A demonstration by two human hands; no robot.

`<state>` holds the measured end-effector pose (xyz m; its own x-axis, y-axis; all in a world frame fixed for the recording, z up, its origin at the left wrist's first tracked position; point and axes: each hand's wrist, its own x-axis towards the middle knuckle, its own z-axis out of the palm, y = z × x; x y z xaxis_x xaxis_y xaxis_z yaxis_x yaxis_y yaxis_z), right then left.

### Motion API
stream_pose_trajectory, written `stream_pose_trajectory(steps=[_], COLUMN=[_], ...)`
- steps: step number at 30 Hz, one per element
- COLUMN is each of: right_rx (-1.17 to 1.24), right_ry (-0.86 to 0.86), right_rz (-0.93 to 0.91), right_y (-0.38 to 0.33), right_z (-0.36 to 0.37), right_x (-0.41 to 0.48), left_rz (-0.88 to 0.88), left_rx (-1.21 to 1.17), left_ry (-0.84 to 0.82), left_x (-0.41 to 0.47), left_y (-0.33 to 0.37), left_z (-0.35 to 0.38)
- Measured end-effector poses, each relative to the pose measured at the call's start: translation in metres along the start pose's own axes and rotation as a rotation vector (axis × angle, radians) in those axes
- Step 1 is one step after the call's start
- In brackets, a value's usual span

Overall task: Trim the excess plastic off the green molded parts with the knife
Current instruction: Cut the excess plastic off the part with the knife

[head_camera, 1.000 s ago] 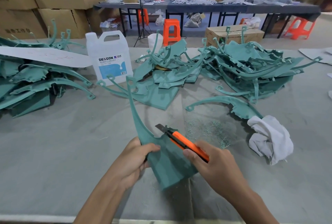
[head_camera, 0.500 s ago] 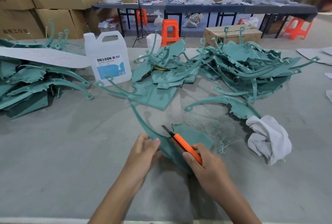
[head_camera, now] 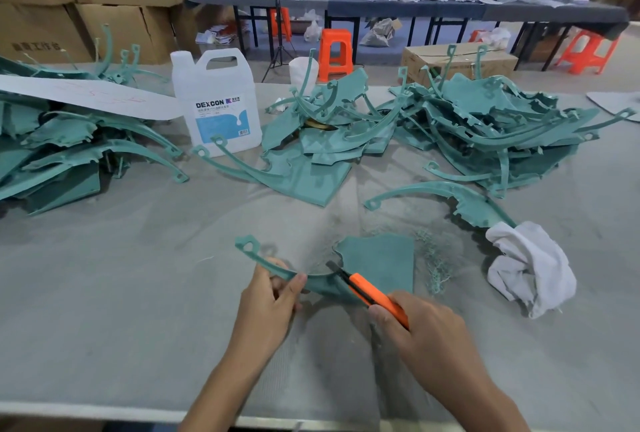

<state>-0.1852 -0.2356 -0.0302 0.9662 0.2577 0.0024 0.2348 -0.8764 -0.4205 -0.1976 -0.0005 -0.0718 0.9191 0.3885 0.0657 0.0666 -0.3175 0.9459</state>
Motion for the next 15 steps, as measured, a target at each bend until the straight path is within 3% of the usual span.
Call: stream_pose_trajectory(steps=[5, 15], right_rx=[0.067, 0.068], right_ry=[-0.066, -0.008], right_rz=[0.008, -0.003], right_y=[0.007, 0.010], right_z=[-0.009, -0.012], right_x=[-0.003, -0.003], left_rz=[-0.015, 0.003], left_rx=[-0.035, 0.007], left_ry=[-0.015, -0.007], left_x=[-0.004, -0.006], left_y=[-0.002, -0.008], left_z=[0.000, 0.003])
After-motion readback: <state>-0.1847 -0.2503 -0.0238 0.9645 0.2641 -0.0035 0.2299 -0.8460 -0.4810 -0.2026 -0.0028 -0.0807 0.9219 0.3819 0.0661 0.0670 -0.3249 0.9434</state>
